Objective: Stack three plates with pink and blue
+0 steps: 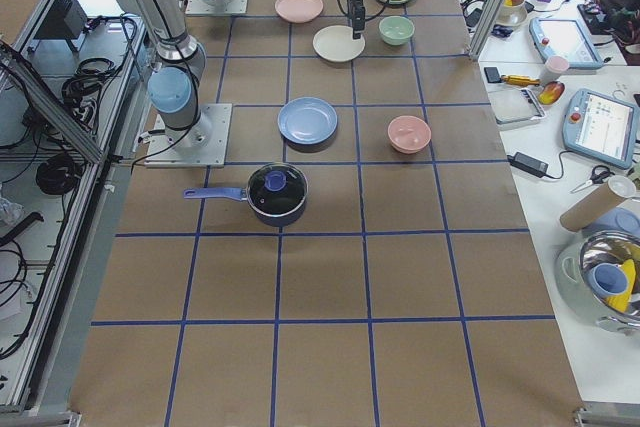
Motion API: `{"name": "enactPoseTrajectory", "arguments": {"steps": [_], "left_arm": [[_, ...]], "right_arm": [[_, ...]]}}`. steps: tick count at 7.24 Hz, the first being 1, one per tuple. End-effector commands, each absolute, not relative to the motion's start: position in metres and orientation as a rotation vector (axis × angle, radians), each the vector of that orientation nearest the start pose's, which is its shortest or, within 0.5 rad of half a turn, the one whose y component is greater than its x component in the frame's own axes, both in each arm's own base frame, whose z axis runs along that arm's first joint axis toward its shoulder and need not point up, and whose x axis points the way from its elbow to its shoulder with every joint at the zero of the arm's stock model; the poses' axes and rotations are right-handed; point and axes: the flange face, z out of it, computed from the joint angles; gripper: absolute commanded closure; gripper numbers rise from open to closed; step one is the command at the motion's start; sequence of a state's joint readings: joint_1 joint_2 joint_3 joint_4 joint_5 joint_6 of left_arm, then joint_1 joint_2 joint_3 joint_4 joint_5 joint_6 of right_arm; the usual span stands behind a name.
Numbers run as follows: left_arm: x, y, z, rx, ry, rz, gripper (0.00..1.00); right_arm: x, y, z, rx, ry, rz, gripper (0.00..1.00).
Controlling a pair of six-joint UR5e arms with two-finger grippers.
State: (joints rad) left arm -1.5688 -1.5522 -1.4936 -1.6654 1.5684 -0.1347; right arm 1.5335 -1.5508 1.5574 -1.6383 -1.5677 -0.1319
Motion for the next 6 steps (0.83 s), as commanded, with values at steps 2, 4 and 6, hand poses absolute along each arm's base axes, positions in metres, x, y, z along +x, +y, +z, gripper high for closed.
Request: {"name": "enactPoseTrajectory", "arguments": {"steps": [2,4,6], "left_arm": [[-0.135,-0.482,0.522,-0.210,3.136,0.010,0.00],[-0.137,-0.478,0.521,-0.193,3.136,0.029,0.00],[-0.142,-0.486,0.500,-0.182,3.170,0.099,0.00]], "right_arm": [[0.114,-0.511,0.491,-0.147,3.139,-0.094,0.00],[0.114,-0.511,0.491,-0.147,3.139,-0.094,0.00],[0.113,-0.511,0.491,-0.147,3.139,-0.094,0.00]]}}
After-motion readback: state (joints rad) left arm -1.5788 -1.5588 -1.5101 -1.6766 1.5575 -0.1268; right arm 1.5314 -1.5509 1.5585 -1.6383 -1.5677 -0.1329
